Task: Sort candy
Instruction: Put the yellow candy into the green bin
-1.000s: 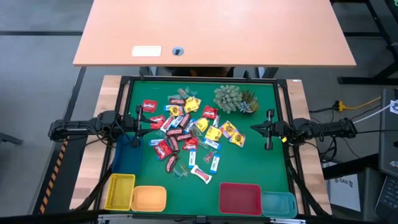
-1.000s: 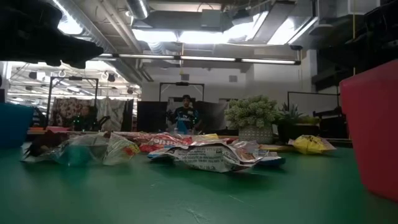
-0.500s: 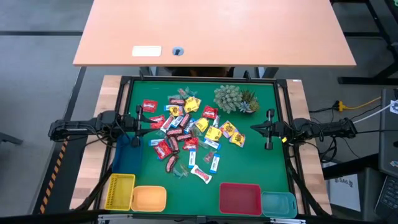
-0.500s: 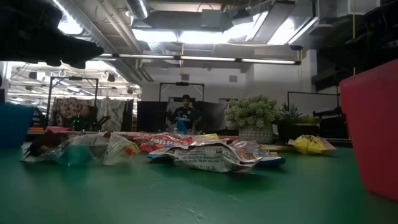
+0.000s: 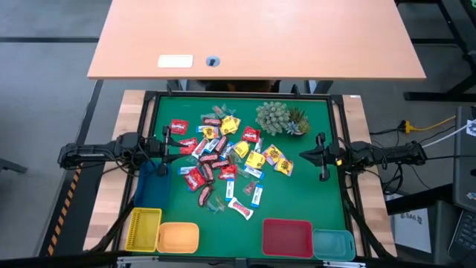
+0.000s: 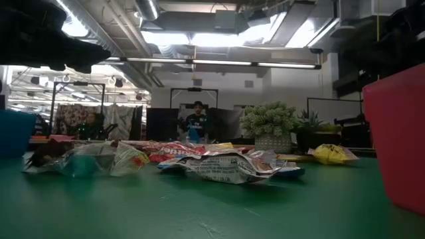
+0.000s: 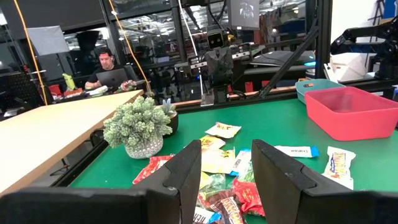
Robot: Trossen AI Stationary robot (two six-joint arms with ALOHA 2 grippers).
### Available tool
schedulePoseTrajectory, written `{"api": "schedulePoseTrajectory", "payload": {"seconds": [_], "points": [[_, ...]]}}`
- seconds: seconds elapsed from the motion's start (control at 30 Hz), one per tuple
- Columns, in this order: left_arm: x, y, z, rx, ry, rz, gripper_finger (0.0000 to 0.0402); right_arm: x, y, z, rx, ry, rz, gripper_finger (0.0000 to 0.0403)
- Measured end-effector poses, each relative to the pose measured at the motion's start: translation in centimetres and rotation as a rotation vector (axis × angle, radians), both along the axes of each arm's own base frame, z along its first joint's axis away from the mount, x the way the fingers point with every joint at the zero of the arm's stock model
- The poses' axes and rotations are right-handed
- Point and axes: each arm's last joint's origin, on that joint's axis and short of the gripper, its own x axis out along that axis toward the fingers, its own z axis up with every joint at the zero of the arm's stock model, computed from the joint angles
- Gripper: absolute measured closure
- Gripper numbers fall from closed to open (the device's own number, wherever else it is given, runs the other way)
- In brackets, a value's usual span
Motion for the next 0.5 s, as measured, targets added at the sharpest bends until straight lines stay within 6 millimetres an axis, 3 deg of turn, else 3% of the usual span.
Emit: {"api": "schedulePoseTrajectory", "payload": {"seconds": [0.23,0.5], "points": [[0.0,0.0,0.0,0.000,0.000,0.000,0.0273,-0.1,0.0,0.8,0.230,-0.081,0.019,0.0371],[0.0,0.0,0.0,-0.001,0.000,0.000,0.0273,-0.4,0.1,2.4,0.280,-0.243,0.109,0.0245]]}}
